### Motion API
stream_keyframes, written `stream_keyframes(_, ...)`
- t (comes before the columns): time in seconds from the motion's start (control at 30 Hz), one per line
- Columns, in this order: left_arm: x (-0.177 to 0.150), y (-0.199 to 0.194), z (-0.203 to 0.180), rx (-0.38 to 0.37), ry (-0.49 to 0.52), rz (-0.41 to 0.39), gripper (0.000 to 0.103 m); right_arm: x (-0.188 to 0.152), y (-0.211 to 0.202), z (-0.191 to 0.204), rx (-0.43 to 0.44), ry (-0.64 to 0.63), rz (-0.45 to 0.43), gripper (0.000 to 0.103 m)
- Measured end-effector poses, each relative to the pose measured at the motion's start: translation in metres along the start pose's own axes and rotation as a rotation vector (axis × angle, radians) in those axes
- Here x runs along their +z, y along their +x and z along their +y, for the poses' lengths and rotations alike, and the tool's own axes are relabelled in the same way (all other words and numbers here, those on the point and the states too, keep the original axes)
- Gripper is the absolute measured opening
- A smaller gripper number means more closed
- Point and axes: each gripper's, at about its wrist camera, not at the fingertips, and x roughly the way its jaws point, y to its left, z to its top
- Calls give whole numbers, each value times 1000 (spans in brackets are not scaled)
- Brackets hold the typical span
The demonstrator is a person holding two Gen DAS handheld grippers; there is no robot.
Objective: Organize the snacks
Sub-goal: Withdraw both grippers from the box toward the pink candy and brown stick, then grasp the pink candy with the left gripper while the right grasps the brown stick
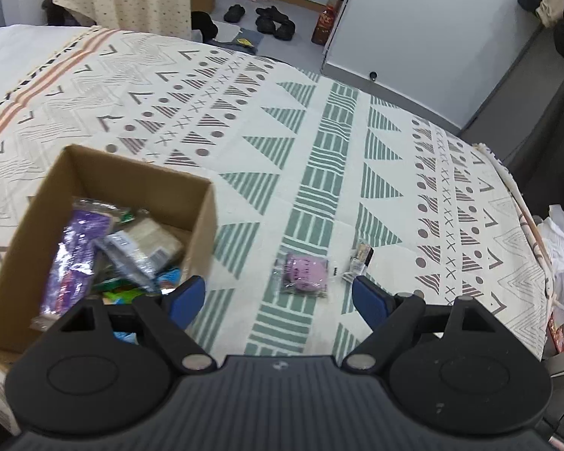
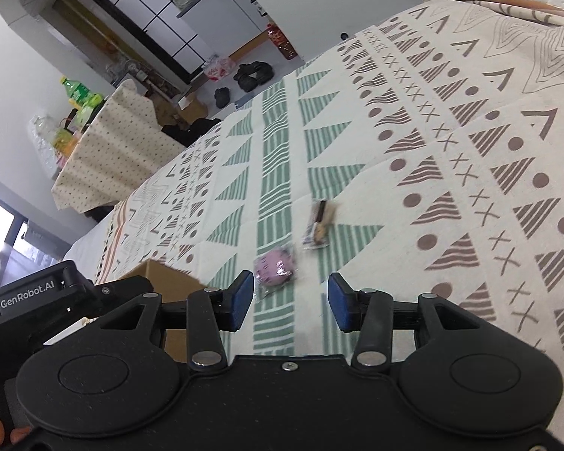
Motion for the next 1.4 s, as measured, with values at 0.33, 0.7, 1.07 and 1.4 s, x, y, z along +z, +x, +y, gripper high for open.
stream_keyframes(0.33,11,50,-15,19,12,73,83,10,23,-25,-1,46,2,44)
stream_keyframes(0.7,6,103,-17,38,0,138,78,17,55,-45,10,84,25,44)
stream_keyframes(1.07,5,134,-15,-1,-33,160,50,26,83,-48,5,113,41,43)
stream_keyframes(1.4,11,124,0,-3,-101,133,33,32,106,-27,-1,84,63,44)
